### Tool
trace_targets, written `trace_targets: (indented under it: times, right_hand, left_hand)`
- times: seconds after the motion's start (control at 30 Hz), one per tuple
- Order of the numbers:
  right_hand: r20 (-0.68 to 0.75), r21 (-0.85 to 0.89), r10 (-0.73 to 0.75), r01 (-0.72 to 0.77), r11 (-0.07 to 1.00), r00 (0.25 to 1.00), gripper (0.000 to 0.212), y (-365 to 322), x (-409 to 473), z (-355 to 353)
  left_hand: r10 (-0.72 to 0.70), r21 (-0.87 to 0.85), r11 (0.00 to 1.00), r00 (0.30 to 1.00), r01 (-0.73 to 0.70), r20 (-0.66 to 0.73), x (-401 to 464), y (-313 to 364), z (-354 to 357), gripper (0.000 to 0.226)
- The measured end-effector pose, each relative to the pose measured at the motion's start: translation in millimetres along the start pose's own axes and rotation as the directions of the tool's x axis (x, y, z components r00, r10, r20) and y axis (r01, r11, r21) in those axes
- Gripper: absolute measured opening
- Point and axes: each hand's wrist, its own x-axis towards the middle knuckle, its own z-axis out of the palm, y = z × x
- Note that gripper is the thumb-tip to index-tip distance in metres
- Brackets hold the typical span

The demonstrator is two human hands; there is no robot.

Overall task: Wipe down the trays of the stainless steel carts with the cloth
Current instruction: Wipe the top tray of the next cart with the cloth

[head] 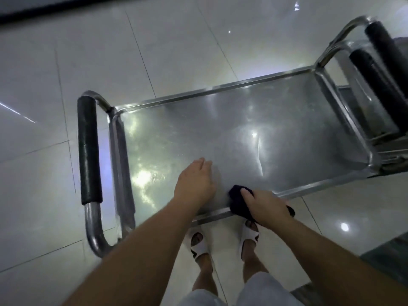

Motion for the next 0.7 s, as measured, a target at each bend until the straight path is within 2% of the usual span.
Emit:
trace_targets:
  times: [0.1,0.17,0.37,0.57,0.7]
  right_hand:
    - [0.159,0.184,0.086,-0.115,0.976,0.984,0.053,-17,-23,-9]
    - [0.234,0.231,0.085,-0.141,0.963,0.969,0.053,-26,-47,-8]
    - [0.263,0.359,0.073,-0.168,0.918,0.962,0.050,-26,-94,13]
    - [0.280,0.155,0.000,-0.046,0.987,0.960,0.056,-19,-118,19]
    - [0.316,0.022,-0.083,0.080,0.997,0.945,0.049,-13,-134,28]
  left_hand:
    - [-0.007,0.012,1.000,1.000,0.006,0.019,-50,-11,1,0.062]
    - [-0.026,0.011,1.000,1.000,0.026,0.016,-77,-15,4,0.061]
    - [-0.071,-0.006,0.997,0.997,0.071,-0.011,-142,-19,14,0.061]
    - [-0.154,-0.017,0.988,0.987,0.153,-0.050,-212,-23,38,0.060]
    - [-0.254,-0.022,0.967,0.966,0.253,-0.044,-263,-21,63,0.056]
